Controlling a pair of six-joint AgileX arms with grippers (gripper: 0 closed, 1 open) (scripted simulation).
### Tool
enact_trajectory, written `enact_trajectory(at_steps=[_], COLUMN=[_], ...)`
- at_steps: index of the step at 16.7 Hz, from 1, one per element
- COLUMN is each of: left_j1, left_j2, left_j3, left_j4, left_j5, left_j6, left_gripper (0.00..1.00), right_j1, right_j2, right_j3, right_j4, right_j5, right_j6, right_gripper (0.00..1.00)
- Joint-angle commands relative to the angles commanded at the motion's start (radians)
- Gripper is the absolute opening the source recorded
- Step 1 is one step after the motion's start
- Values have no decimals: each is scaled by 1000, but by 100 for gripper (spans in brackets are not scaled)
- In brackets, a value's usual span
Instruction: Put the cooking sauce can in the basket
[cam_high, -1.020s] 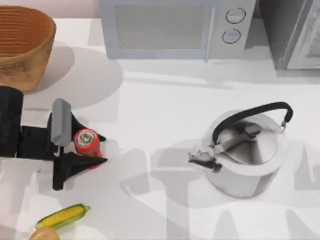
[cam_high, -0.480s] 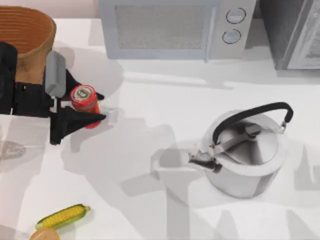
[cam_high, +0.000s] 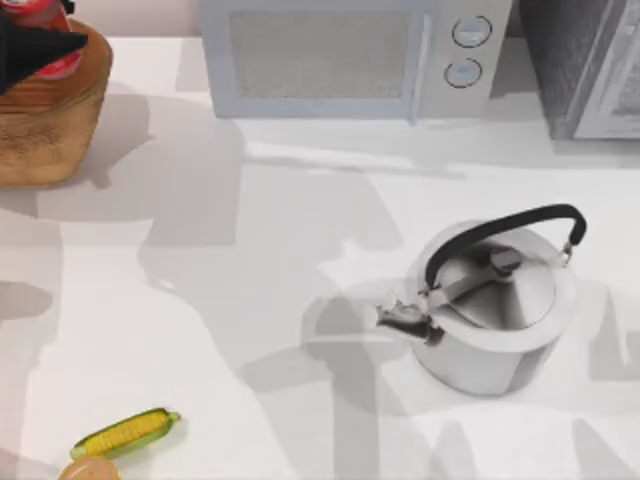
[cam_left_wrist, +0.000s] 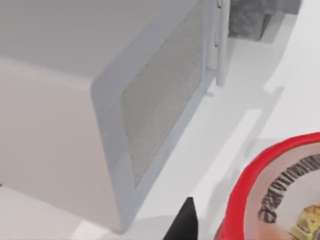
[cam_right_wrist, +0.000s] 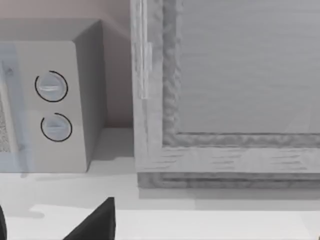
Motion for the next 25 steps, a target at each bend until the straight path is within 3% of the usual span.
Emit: enact_trajectory(at_steps=[4, 8, 16, 25], left_j1=[147, 239, 228, 145], left_j2=[63, 104, 113, 131], left_j3=[251, 391, 373, 253], left_j4=[-142, -214, -190, 92], left_j5=[-42, -71, -79, -135], left_j6=[-77, -130, -155, -292], left_gripper=[0, 0, 0, 0], right_j1=[0, 0, 0, 0], right_j2=[0, 0, 0, 0], right_j3=[0, 0, 0, 0], right_j4=[0, 0, 0, 0], right_j5=[0, 0, 0, 0], right_j6=[0, 0, 0, 0], right_gripper=[100, 100, 100, 100])
